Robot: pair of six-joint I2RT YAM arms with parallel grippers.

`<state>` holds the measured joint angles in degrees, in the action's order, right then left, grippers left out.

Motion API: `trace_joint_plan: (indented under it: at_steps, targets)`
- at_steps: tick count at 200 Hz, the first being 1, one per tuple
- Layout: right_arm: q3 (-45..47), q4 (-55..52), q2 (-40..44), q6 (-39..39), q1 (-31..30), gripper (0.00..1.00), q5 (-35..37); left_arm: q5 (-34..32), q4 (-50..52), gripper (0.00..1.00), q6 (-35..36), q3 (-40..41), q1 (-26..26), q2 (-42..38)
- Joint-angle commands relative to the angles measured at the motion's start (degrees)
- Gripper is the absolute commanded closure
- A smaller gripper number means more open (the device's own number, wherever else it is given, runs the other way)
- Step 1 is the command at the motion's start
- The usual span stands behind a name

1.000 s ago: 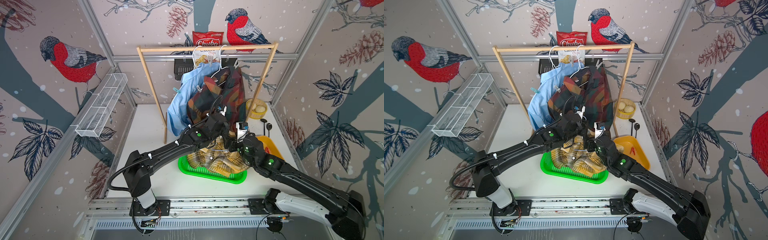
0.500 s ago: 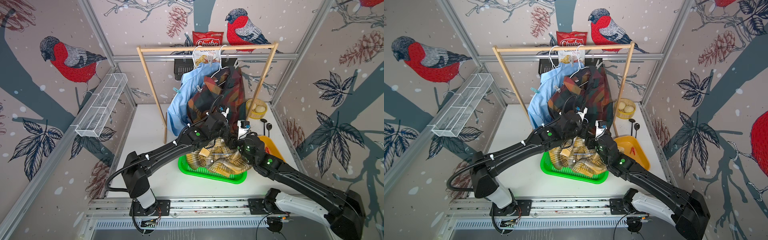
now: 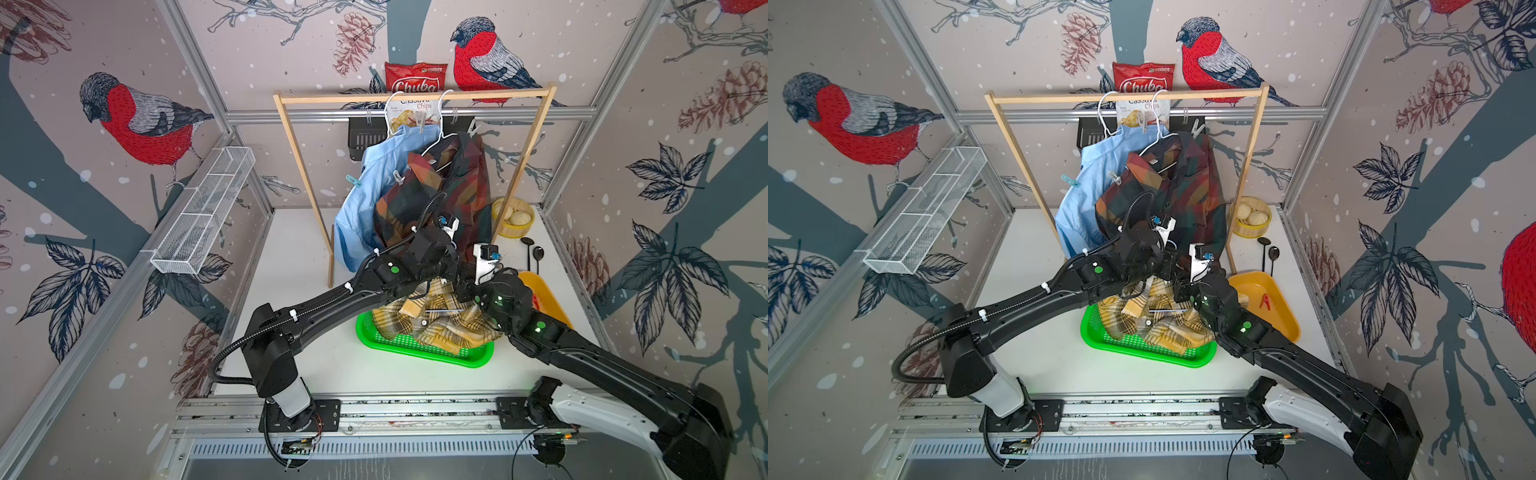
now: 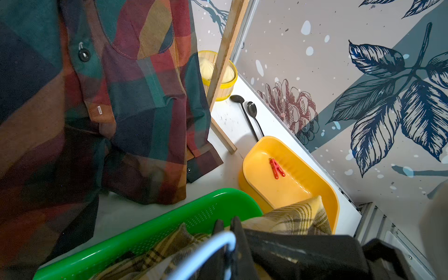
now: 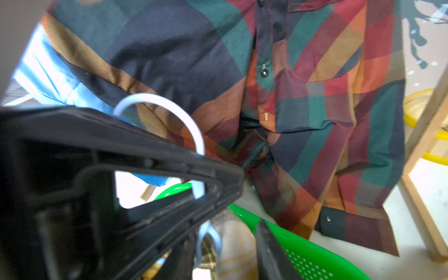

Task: Remove the clothespins securing long-sleeve shirts to the hanger
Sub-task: Adjust the hanger.

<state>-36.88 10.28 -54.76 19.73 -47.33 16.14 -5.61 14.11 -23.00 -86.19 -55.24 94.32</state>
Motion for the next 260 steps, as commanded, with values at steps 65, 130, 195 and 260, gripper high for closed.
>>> trace_joint_plan:
  at_steps: [65, 130, 195, 260]
  targets:
    - [0.1, 2.4, -0.8, -0.21, 0.07, 0.87, -1.38, 0.27, 0.49, 0.94, 0.4, 0.1, 0.05, -0.37]
    - [1.94, 1.86, 0.58, -0.26, 0.27, 0.91, -1.42, -1.02, 1.53, 0.47, 2.33, -0.49, 1.34, -3.08]
    - [2.87, 2.14, 1.4, -1.32, 1.51, 0.92, -4.77, -0.18, -1.88, 0.4, 0.19, 13.61, 7.59, -17.55]
    - [1.86, 0.17, 3.25, -3.56, 3.09, 0.94, -11.25, 1.53, -4.95, 0.43, -4.82, 24.73, 15.52, -21.74]
